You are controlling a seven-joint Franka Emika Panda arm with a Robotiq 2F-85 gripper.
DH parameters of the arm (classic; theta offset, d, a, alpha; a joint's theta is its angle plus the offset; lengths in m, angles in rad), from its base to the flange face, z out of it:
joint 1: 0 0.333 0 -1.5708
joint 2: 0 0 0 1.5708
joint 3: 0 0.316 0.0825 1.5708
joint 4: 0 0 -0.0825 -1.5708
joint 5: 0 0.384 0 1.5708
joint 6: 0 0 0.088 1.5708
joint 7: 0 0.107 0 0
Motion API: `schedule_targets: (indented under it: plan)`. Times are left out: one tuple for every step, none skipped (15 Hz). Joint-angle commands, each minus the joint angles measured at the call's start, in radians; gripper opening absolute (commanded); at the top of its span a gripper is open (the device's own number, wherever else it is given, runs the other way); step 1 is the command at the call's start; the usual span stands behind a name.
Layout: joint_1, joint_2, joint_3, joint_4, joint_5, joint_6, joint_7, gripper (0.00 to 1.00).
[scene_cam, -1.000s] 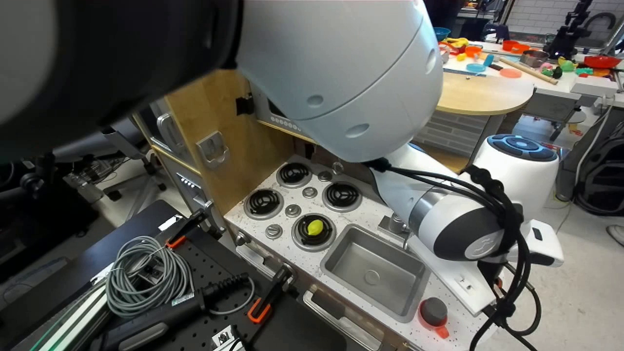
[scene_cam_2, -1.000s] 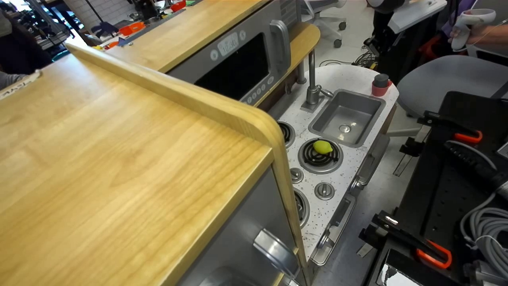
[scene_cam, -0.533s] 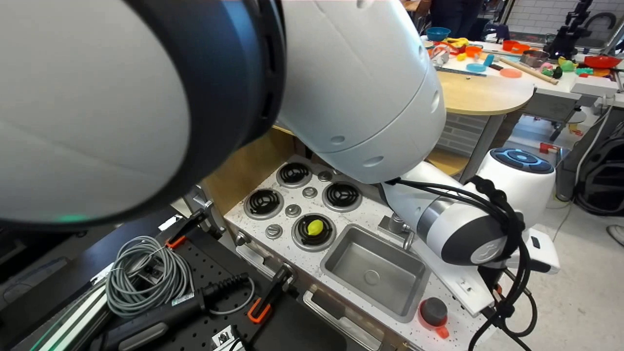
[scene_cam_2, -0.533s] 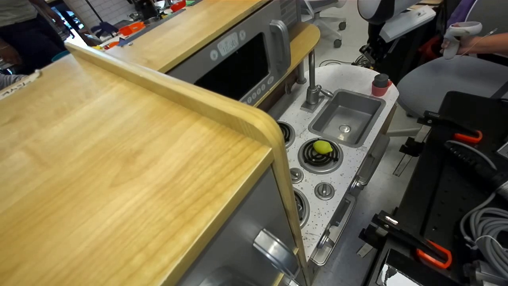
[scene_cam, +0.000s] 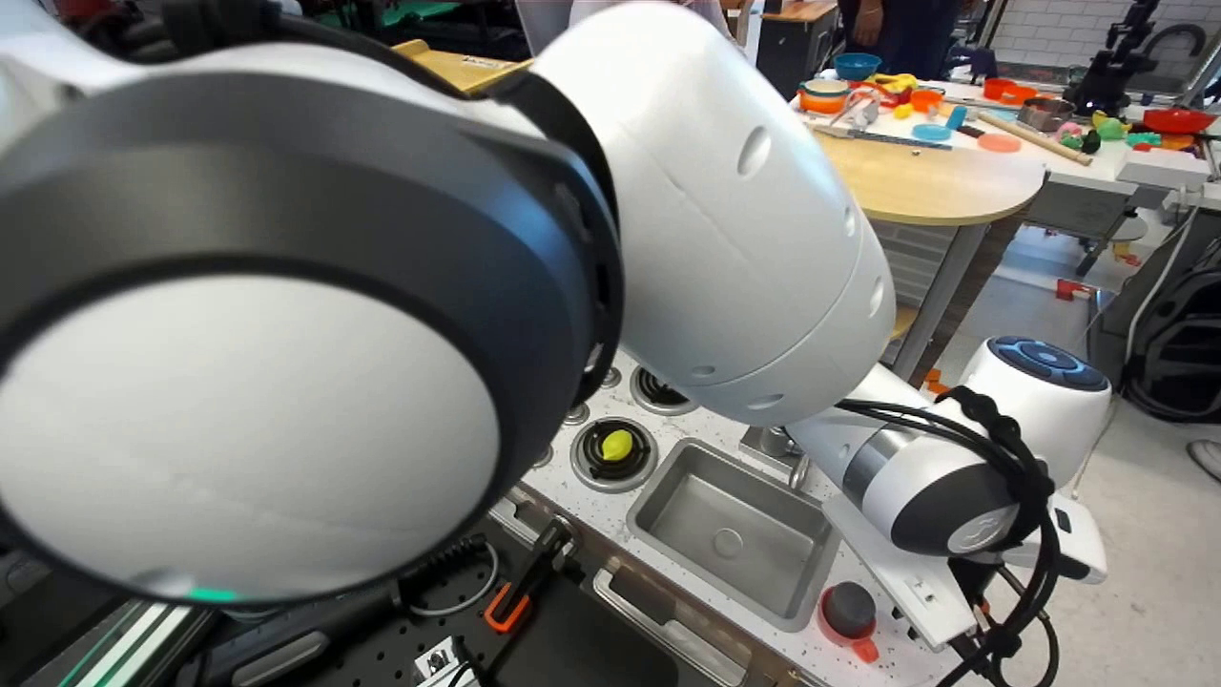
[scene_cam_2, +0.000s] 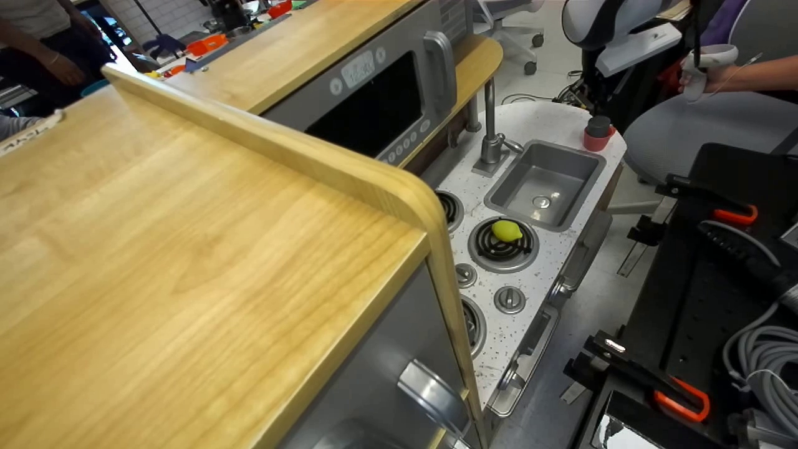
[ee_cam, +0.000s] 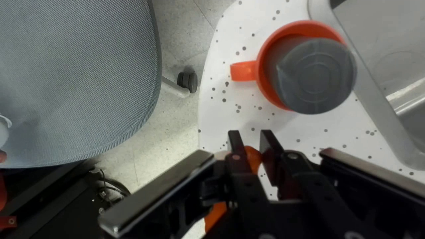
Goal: Move the drumstick toy from the sink to the countertop
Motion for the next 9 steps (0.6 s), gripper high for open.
schedule_targets:
  plan:
    - [-0.015, 0.083, -0.004, 0.138, 0.023, -0.077, 0.004, 0.05]
    - [-0.016, 0.098, -0.007, 0.159, 0.021, -0.090, 0.007, 0.05]
    - [-0.016, 0.113, -0.009, 0.178, 0.019, -0.103, 0.010, 0.05]
    - [-0.014, 0.127, -0.014, 0.196, 0.015, -0.116, 0.014, 0.05]
    - [-0.011, 0.140, -0.018, 0.212, 0.011, -0.131, 0.017, 0.05]
    - [-0.011, 0.153, -0.021, 0.228, 0.009, -0.143, 0.020, 0.05]
    - [-0.011, 0.164, -0.023, 0.244, 0.008, -0.157, 0.023, 0.05]
    - [-0.012, 0.175, -0.025, 0.258, 0.007, -0.168, 0.025, 0.05]
    - [-0.014, 0.186, -0.027, 0.272, 0.006, -0.172, 0.025, 0.05]
